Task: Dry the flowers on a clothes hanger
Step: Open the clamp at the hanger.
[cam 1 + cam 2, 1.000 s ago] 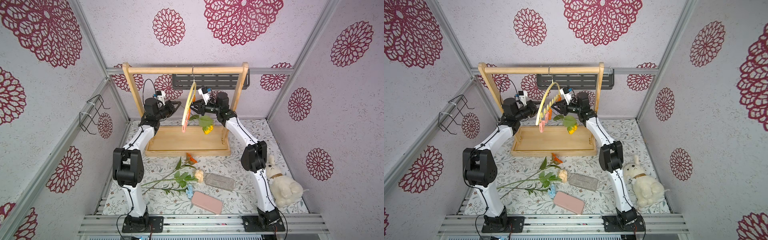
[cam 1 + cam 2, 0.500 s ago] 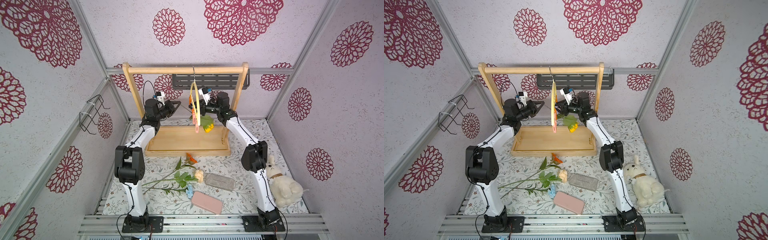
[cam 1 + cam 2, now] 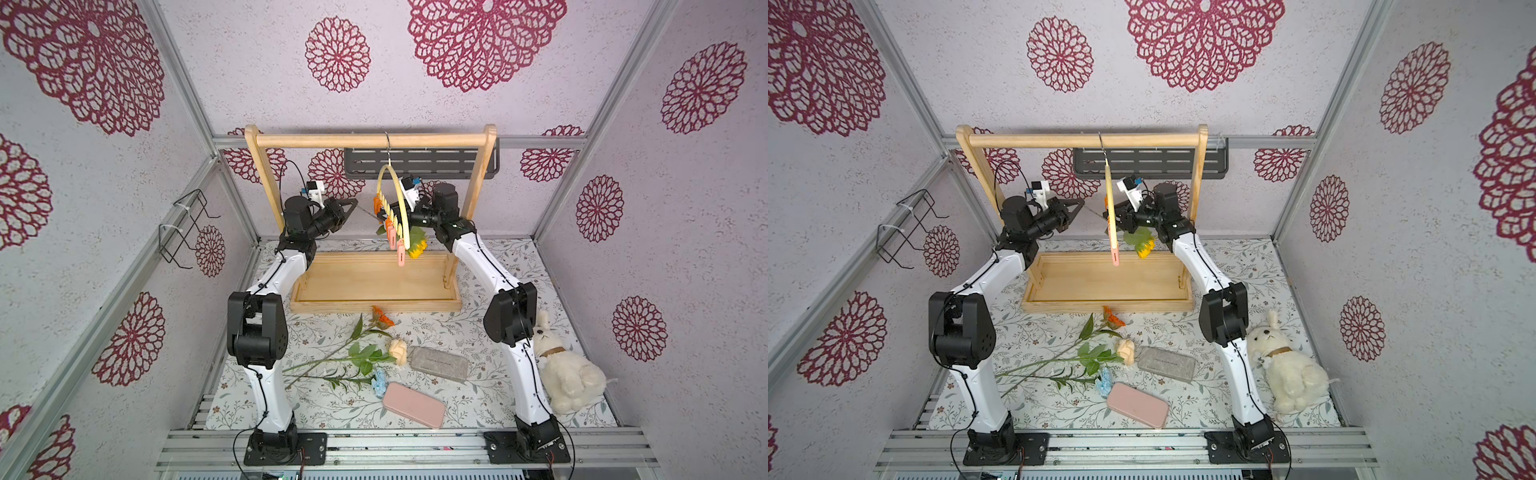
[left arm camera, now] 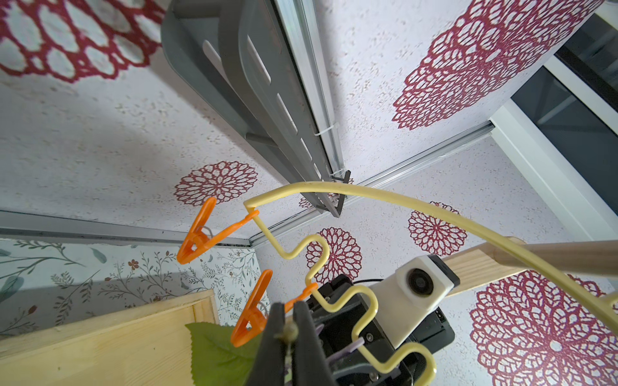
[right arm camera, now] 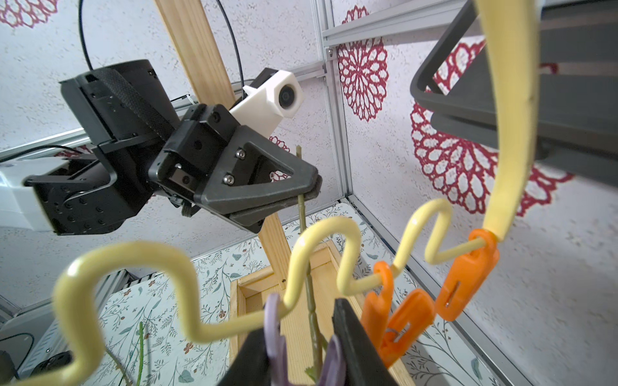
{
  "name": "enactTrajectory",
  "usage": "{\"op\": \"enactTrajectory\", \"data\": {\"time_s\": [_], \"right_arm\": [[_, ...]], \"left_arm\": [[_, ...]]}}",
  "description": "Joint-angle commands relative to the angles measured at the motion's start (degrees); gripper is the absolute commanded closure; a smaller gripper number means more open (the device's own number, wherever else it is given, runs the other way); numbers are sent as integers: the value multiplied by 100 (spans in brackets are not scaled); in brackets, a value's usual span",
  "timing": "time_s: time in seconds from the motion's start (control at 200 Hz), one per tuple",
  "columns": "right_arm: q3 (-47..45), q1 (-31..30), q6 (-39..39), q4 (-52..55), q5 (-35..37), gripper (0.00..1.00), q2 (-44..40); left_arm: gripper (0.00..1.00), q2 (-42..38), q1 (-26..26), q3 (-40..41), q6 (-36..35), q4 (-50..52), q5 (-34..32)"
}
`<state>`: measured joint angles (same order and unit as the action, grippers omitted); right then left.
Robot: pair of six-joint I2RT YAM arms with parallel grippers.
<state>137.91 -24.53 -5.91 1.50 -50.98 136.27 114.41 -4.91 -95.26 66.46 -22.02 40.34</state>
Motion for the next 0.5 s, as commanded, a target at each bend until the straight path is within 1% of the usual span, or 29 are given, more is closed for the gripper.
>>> {"op": "enactTrajectory", "data": {"time_s": [0.0,0.375,0.495], "right_arm": [[158,9,173,196,76,73,-386],[164,9,161,138,16,79,-373],[158,1,152,170,-79,83,-357]], "left_arm": [[100,-94,42,89,-25,-118,167],[100,-130,60,231,-54,-19,273],[100,-129,68,204,105,-132,264]]}}
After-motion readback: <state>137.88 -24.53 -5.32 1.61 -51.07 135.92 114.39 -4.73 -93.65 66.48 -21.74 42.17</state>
